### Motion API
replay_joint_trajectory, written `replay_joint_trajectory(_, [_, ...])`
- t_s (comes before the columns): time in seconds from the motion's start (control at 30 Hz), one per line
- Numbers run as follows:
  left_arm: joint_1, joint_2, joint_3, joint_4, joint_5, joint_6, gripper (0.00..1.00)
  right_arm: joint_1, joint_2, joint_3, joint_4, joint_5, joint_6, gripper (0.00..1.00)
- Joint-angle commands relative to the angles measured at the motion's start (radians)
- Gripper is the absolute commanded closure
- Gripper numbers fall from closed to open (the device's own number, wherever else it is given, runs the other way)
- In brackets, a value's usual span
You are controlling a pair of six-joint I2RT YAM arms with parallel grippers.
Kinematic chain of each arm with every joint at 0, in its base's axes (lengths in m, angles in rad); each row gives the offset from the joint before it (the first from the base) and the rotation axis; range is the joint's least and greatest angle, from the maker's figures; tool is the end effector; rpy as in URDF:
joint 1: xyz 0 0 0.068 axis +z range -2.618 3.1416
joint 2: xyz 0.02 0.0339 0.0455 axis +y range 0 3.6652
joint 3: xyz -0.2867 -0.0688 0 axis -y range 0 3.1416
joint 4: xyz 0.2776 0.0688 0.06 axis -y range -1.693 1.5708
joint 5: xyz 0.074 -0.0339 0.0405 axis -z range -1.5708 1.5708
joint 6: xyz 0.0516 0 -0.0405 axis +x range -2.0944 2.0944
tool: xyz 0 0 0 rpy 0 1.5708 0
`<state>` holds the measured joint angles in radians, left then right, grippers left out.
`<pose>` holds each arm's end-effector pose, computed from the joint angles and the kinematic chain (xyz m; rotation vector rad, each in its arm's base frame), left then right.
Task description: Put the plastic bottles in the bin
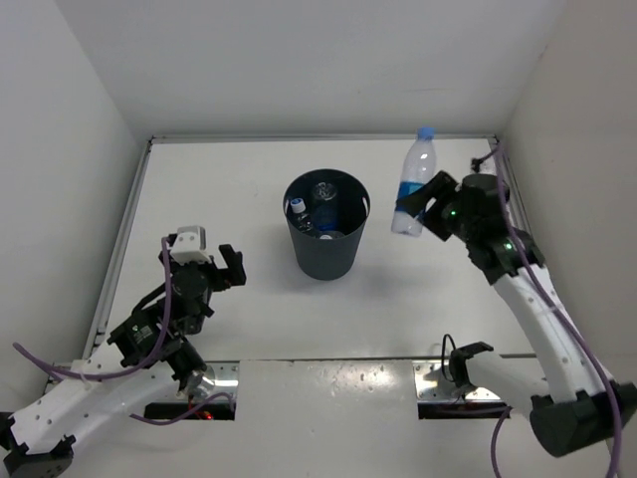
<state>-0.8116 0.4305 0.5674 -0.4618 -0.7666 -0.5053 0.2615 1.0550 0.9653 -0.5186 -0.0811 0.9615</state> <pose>0.1166 -0.0708 0.2950 -0.2322 1.7927 -0.2094 0.2533 0.0721 0.3261 0.7382 2.1634 0.7610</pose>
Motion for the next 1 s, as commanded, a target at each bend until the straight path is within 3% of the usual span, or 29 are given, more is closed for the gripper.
replay_joint_trajectory(0.0, [0.005,0.033,0.017,0.028,0.001,0.005,0.00,-0.001,-0.101,0.073,-0.029,0.273,0.060,1.00])
replay_joint_trajectory(0.2, [0.005,0.024,0.017,0.028,0.001,0.005,0.00,0.105,-0.139,0.105,0.122,0.348,0.000,1.00])
replay_joint_trajectory(0.3, [0.005,0.024,0.017,0.028,0.001,0.005,0.00,0.257,-0.139,0.082,0.268,0.431,-0.046,1.00])
replay_joint_trajectory(0.43, [0.005,0.045,0.026,0.028,-0.008,0.005,0.00,0.517,-0.066,0.096,0.411,0.558,-0.223,1.00])
replay_joint_trajectory(0.5, [0.005,0.036,0.026,0.028,-0.008,-0.004,0.00,0.557,0.005,0.136,0.422,0.558,-0.266,1.00])
replay_joint_trajectory(0.8, [0.005,0.047,0.026,0.018,-0.028,-0.013,0.00,0.539,0.158,0.191,0.405,0.448,-0.270,0.95])
replay_joint_trajectory(0.97, [0.005,0.047,0.026,0.018,-0.028,-0.013,0.00,0.521,0.192,0.191,0.395,0.399,-0.261,0.75])
